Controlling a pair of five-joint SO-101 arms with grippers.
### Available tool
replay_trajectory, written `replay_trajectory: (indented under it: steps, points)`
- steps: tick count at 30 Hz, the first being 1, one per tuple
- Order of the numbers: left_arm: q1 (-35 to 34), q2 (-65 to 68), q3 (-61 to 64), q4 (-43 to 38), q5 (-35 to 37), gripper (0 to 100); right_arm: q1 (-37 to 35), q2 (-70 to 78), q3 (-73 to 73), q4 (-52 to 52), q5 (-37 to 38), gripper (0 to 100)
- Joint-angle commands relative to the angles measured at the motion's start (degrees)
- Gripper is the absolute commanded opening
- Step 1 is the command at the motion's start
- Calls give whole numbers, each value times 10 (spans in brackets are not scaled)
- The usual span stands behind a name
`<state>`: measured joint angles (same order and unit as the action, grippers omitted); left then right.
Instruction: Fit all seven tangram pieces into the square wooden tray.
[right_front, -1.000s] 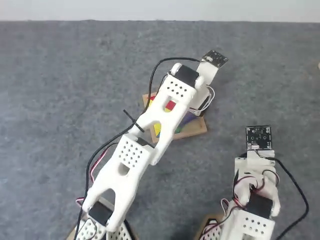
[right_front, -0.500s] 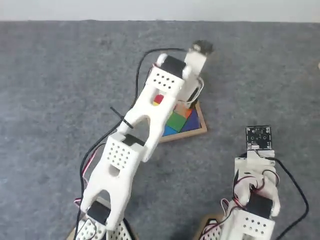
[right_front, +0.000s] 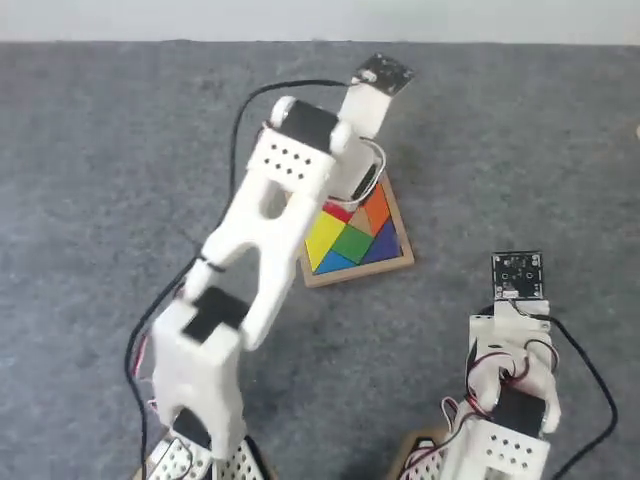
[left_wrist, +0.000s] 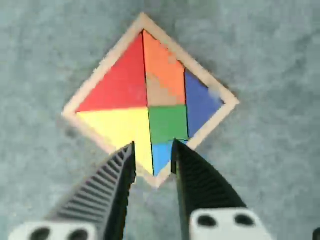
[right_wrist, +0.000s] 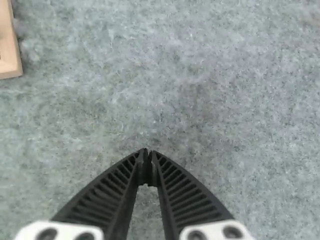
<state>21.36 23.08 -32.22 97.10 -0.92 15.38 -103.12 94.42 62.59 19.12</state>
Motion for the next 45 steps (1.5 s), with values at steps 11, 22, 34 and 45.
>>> replay_trajectory:
  steps: [11, 22, 34, 45]
  points:
    - [-135, -505, 755, -479, 4, 112, -22, -7, -7, -35, 0, 6]
    - [-231, -665, 1048, -687, -52, 112, -86, -7, 9, -36, -2, 6]
    - [-299, -702, 1172, -795, -52, 112, -165, -1, 20, -47, -10, 6]
    - [-290, -698, 1207, -877, -50, 112, -165, -1, 20, -18, -106, 6]
